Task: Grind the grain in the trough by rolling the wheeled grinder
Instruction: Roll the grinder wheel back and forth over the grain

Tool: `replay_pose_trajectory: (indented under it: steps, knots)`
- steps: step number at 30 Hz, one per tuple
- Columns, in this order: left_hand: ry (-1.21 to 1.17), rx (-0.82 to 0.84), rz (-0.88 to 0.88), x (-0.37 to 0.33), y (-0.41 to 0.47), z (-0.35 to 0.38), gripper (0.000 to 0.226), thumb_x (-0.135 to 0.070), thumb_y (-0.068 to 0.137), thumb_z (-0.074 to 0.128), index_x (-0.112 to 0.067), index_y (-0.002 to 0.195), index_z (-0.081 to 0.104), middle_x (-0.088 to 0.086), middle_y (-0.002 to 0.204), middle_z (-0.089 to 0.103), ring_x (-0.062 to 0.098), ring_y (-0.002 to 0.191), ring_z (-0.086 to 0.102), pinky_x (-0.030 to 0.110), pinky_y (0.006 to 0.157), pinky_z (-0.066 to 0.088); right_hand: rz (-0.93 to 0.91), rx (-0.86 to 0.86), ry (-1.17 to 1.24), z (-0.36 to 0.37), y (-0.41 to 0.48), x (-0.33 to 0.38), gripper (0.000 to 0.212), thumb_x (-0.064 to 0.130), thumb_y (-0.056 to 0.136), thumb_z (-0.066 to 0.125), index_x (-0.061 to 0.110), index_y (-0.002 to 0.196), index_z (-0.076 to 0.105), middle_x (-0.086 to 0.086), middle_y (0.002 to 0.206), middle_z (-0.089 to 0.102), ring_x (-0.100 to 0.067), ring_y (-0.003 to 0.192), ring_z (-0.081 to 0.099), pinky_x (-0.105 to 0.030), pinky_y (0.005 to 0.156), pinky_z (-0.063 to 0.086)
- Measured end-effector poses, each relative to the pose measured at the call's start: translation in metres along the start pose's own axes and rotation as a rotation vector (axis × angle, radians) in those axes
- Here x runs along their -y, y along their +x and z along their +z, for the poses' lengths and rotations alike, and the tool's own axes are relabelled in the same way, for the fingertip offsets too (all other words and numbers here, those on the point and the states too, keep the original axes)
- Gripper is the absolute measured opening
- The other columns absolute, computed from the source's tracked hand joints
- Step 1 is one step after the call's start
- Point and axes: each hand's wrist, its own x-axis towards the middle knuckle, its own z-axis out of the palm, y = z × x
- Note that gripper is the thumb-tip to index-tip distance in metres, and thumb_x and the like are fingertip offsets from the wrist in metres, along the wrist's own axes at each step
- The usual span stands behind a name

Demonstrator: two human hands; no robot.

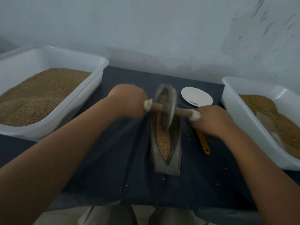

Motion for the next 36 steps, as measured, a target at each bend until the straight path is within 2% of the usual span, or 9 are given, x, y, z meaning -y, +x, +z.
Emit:
replay_pose_trajectory:
  steps: [2, 5, 8, 13, 15, 19, 24, 31, 36]
  knots:
    - [0.007, -0.08, 0.044, -0.004, -0.04, 0.011, 0.019, -0.044, 0.076, 0.058, -0.029, 0.064, 0.057, -0.011, 0.056, 0.056, 0.009, 0.05, 0.053, 0.024, 0.047, 0.04, -0.094, 0.049, 0.082, -0.002, -0.038, -0.005, 0.024, 0.066, 0.074, 0.056, 0.047, 0.085, 0.065, 0.011, 0.067, 0.065, -0.006, 0.062, 0.061, -0.03, 0.054, 0.044]
    - [0.022, -0.169, 0.079, -0.004, -0.068, 0.021, 0.024, -0.051, 0.07, 0.057, -0.032, 0.058, 0.049, -0.012, 0.047, 0.047, 0.003, 0.04, 0.043, 0.019, 0.043, 0.024, -0.18, 0.069, 0.151, -0.009, -0.06, -0.008, 0.036, 0.076, 0.059, 0.046, 0.067, 0.093, 0.056, 0.044, 0.083, 0.059, 0.001, 0.065, 0.062, -0.03, 0.053, 0.046]
    - [-0.019, -0.046, -0.02, -0.001, -0.042, 0.019, 0.023, -0.049, 0.079, 0.056, -0.03, 0.067, 0.055, -0.011, 0.061, 0.056, 0.01, 0.054, 0.051, 0.025, 0.048, 0.032, -0.134, -0.081, 0.006, 0.002, -0.03, -0.005, 0.03, 0.071, 0.073, 0.057, 0.042, 0.074, 0.064, 0.012, 0.065, 0.063, -0.002, 0.057, 0.054, -0.027, 0.049, 0.037]
    - [-0.062, -0.063, -0.16, 0.006, 0.035, 0.007, 0.034, -0.057, 0.077, 0.052, -0.025, 0.073, 0.063, -0.005, 0.073, 0.063, 0.017, 0.064, 0.058, 0.031, 0.057, 0.044, 0.03, -0.33, -0.11, 0.005, 0.039, 0.011, 0.036, 0.047, 0.092, 0.056, 0.025, 0.063, 0.055, 0.004, 0.056, 0.056, -0.018, 0.052, 0.053, -0.027, 0.049, 0.036]
    - [-0.03, -0.081, -0.146, 0.006, 0.042, 0.005, 0.036, -0.059, 0.081, 0.054, -0.025, 0.074, 0.063, -0.005, 0.074, 0.063, 0.018, 0.064, 0.058, 0.033, 0.06, 0.047, 0.06, -0.276, -0.091, 0.003, 0.046, 0.012, 0.031, 0.041, 0.089, 0.058, 0.023, 0.064, 0.058, 0.002, 0.059, 0.058, -0.02, 0.056, 0.055, -0.029, 0.051, 0.04]
    - [-0.002, -0.086, -0.074, -0.001, -0.002, 0.013, 0.026, -0.048, 0.087, 0.055, -0.027, 0.071, 0.059, -0.009, 0.069, 0.06, 0.015, 0.061, 0.057, 0.029, 0.054, 0.041, -0.019, -0.109, -0.053, 0.002, 0.01, 0.0, 0.034, 0.059, 0.089, 0.053, 0.03, 0.073, 0.063, 0.008, 0.067, 0.062, -0.012, 0.063, 0.058, -0.031, 0.055, 0.044]
    - [-0.033, -0.108, -0.028, -0.004, -0.078, 0.026, 0.027, -0.056, 0.081, 0.051, -0.033, 0.067, 0.053, -0.012, 0.054, 0.053, 0.006, 0.047, 0.051, 0.024, 0.045, 0.032, -0.207, -0.126, 0.028, -0.005, -0.048, -0.008, 0.038, 0.072, 0.064, 0.041, 0.041, 0.073, 0.061, 0.015, 0.056, 0.058, -0.001, 0.054, 0.055, -0.031, 0.052, 0.049]
    - [-0.003, -0.104, -0.135, -0.001, 0.01, 0.009, 0.027, -0.052, 0.08, 0.054, -0.027, 0.071, 0.055, -0.01, 0.071, 0.055, 0.018, 0.063, 0.053, 0.032, 0.062, 0.043, -0.002, -0.324, -0.068, 0.014, 0.022, 0.001, 0.045, 0.063, 0.092, 0.045, 0.029, 0.066, 0.057, 0.007, 0.058, 0.057, -0.015, 0.055, 0.054, -0.028, 0.05, 0.038]
    - [0.092, -0.115, -0.058, -0.002, 0.031, -0.006, 0.023, -0.048, 0.079, 0.057, -0.026, 0.071, 0.06, -0.006, 0.072, 0.06, 0.016, 0.062, 0.053, 0.031, 0.057, 0.041, 0.031, -0.174, 0.028, 0.019, 0.024, 0.0, 0.044, 0.061, 0.094, 0.047, 0.027, 0.069, 0.059, 0.005, 0.07, 0.064, -0.018, 0.065, 0.059, -0.035, 0.061, 0.052]
